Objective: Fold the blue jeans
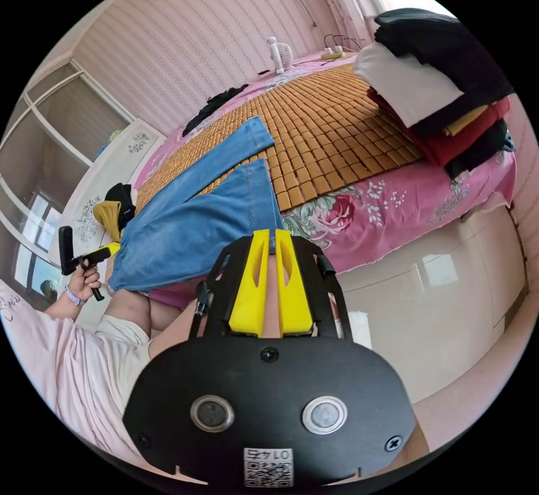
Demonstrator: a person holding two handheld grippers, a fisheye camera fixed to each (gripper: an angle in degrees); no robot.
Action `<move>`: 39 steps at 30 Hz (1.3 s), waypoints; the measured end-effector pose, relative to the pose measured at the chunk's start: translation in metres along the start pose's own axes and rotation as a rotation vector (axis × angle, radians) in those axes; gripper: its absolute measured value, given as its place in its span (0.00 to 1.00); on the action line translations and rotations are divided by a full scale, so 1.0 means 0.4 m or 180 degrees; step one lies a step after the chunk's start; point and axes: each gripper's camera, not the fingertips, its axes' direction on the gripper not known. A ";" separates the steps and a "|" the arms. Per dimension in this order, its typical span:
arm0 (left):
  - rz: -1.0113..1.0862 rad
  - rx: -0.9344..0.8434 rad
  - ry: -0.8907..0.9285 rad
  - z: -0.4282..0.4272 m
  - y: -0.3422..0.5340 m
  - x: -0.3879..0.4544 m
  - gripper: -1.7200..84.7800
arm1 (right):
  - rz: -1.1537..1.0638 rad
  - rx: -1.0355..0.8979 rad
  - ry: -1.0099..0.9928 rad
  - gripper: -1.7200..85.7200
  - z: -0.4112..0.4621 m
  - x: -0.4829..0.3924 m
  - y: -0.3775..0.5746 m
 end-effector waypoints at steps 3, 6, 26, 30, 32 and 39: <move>-0.0424 0.0180 -0.0103 -0.101 0.083 -0.095 0.01 | 0.0064 0.0078 -0.0087 0.06 -0.006 -0.016 -0.032; -0.0647 0.0186 -0.0187 -0.160 0.161 -0.148 0.02 | -0.0206 0.0019 0.0044 0.08 0.027 -0.084 -0.116; -0.0876 -0.0249 -0.1107 -0.186 0.242 -0.237 0.06 | -0.1109 -0.0792 0.1566 0.03 0.451 -0.327 -0.421; -0.0827 -0.0258 -0.1086 -0.218 0.262 -0.238 0.06 | -0.0884 -0.0635 0.1088 0.06 0.430 -0.304 -0.442; -0.0829 -0.0255 -0.1097 -0.238 0.273 -0.239 0.05 | -0.0875 -0.0718 0.1060 0.10 0.451 -0.303 -0.437; -0.0816 -0.0262 -0.1119 -0.298 0.308 -0.243 0.04 | -0.0889 -0.0791 0.1098 0.07 0.462 -0.287 -0.419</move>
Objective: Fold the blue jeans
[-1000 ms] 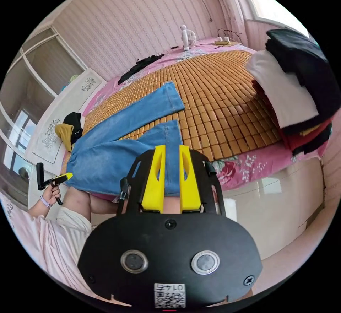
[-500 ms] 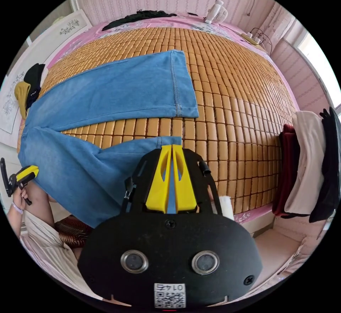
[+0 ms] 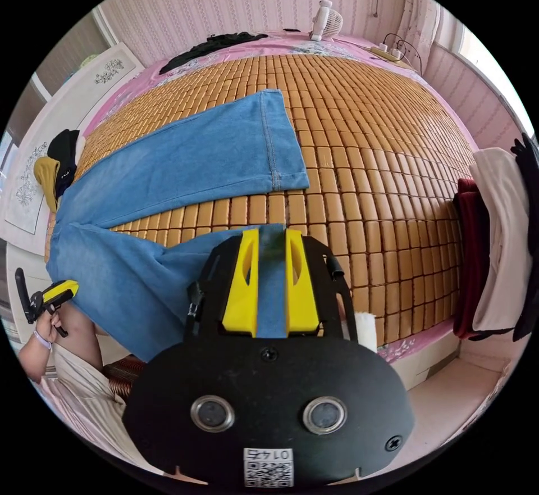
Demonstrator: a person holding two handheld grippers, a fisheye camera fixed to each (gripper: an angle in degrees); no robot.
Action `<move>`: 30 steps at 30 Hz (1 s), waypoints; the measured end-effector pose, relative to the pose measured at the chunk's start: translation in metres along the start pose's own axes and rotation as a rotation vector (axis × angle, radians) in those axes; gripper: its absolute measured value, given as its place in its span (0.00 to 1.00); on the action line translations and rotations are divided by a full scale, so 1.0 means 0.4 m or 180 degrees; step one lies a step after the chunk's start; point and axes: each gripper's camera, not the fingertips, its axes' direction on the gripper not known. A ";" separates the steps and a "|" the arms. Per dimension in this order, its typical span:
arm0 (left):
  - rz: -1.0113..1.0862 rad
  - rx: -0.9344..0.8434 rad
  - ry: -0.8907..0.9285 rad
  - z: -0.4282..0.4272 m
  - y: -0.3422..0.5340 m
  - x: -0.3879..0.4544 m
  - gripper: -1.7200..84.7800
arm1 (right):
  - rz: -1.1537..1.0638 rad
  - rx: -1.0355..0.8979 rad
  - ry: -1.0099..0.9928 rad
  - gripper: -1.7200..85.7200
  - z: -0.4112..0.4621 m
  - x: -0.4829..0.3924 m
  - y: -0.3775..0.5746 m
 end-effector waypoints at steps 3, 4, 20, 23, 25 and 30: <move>-0.0013 -0.0004 0.0010 -0.025 0.016 -0.022 0.03 | -0.0046 -0.0032 -0.0177 0.04 -0.011 0.027 -0.009; -0.0020 -0.0006 0.0016 -0.035 0.022 -0.032 0.03 | 0.0008 0.0035 -0.0185 0.04 -0.021 0.043 -0.011; -0.0863 0.0820 0.0472 -0.341 0.219 -0.373 0.01 | 0.0621 -0.0074 -0.0612 0.15 -0.211 0.215 0.303; -0.1266 0.1099 0.0422 -0.442 0.313 -0.506 0.01 | 0.0879 -0.0291 -0.0911 0.16 -0.201 0.237 0.373; -0.1553 0.1215 0.0360 -0.491 0.387 -0.591 0.01 | 0.1092 -0.0315 -0.1046 0.17 -0.189 0.251 0.397; -0.2351 0.1283 0.0250 -0.576 0.596 -0.781 0.07 | 0.1131 -0.0469 -0.1158 0.17 -0.171 0.234 0.386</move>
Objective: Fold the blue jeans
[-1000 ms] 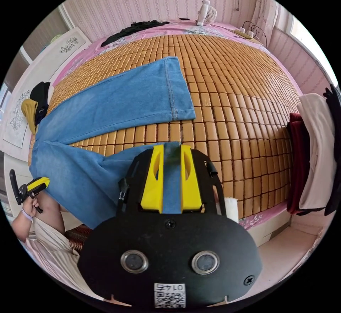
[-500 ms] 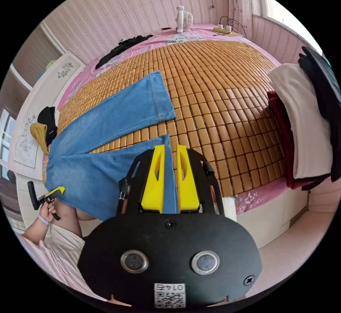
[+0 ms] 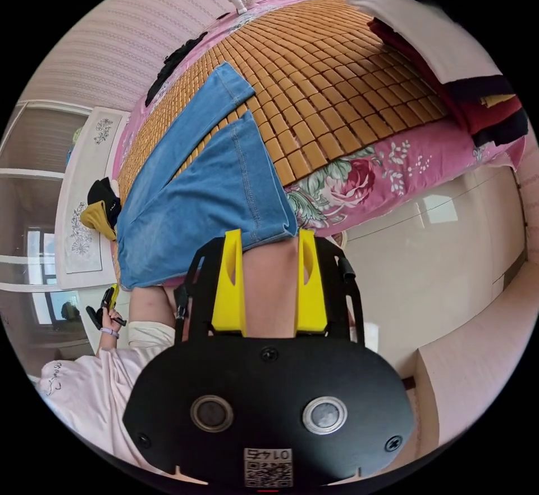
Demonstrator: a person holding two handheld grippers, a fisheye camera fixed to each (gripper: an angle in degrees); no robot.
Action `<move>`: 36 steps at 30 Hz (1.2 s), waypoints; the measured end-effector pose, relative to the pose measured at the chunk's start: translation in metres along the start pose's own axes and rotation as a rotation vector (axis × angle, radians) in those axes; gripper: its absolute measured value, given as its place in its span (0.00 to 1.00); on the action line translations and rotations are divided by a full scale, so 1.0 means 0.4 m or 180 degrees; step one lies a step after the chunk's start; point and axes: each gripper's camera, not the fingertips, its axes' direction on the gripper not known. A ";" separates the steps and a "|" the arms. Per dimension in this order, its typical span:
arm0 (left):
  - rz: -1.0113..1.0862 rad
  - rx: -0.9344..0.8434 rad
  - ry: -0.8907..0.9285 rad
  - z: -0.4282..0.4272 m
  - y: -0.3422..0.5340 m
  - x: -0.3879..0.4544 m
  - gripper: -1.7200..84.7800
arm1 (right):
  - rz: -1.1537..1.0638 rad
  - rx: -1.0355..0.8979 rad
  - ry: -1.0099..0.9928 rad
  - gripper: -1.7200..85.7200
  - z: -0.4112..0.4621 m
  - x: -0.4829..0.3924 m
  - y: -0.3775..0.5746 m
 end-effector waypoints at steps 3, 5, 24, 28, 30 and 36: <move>-0.0514 -0.0021 0.0186 -0.047 0.018 -0.145 0.09 | 0.0052 0.0062 0.0025 0.13 -0.001 -0.017 -0.004; -0.0733 0.0084 0.0118 -0.080 0.032 -0.223 0.11 | 0.0013 0.0049 0.0120 0.10 -0.003 -0.031 -0.007; -0.1532 0.0289 0.0254 -0.089 -0.166 -0.429 0.09 | -0.0112 0.0380 0.0244 0.03 -0.178 -0.135 0.044; -0.1511 0.0171 0.0313 -0.098 -0.173 -0.441 0.03 | -0.0130 0.0404 0.0290 0.03 -0.180 -0.173 0.048; -0.1264 0.0161 0.0183 -0.118 -0.183 -0.424 0.02 | -0.0169 0.0406 0.0326 0.03 -0.179 -0.193 0.050; -0.0700 0.0358 0.0198 -0.227 -0.172 -0.371 0.01 | -0.0340 0.0443 0.0557 0.03 -0.173 -0.261 0.055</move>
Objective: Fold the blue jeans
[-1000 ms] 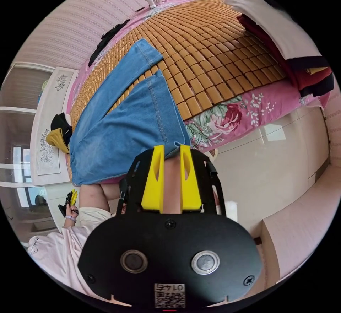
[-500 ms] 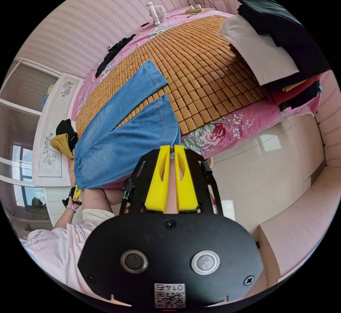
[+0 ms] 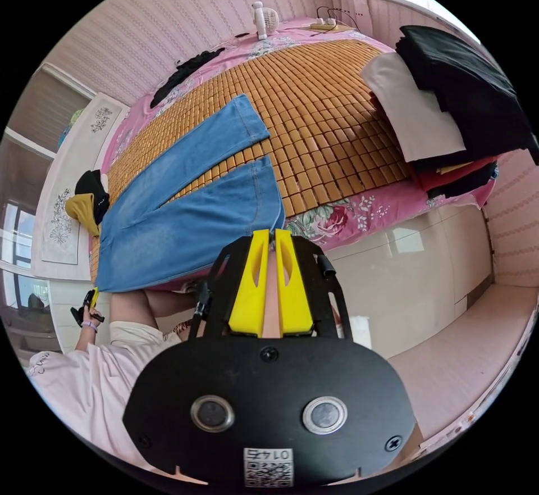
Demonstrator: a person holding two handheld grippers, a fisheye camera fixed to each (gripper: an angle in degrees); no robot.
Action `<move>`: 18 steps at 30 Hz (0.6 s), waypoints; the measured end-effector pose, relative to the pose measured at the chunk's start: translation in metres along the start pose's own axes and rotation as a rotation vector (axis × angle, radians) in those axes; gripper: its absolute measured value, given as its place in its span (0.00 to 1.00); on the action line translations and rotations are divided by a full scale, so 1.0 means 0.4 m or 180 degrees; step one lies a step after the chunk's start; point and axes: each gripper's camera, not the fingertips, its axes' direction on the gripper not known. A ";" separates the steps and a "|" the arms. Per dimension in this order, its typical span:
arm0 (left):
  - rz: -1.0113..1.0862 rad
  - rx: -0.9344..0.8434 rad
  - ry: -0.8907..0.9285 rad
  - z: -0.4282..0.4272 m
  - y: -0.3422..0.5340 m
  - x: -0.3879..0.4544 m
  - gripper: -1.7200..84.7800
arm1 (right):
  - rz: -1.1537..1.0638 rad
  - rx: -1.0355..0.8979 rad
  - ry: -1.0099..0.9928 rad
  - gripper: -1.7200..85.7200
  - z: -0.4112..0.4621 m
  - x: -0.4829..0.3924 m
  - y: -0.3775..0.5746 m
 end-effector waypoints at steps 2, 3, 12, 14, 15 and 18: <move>0.0105 0.0017 0.0005 -0.030 0.001 0.019 0.01 | -0.0045 0.0038 0.0040 0.03 -0.002 -0.022 -0.011; 0.0138 0.0019 -0.0001 -0.035 0.000 0.027 0.01 | -0.0104 0.0066 0.0075 0.03 -0.004 -0.040 -0.023; 0.0708 0.0257 0.0100 -0.043 -0.116 0.272 0.01 | -0.1004 0.0351 0.0557 0.03 -0.024 -0.281 -0.303; 0.1029 0.0232 0.0013 -0.001 -0.190 0.393 0.02 | -0.1113 0.0356 0.0636 0.04 -0.010 -0.334 -0.410; 0.1087 0.0222 -0.0007 0.015 -0.210 0.425 0.02 | -0.1074 0.0372 0.0626 0.04 0.004 -0.365 -0.489; 0.1170 0.0335 -0.0054 0.116 -0.294 0.562 0.05 | -0.0724 0.0593 0.0480 0.05 0.045 -0.426 -0.653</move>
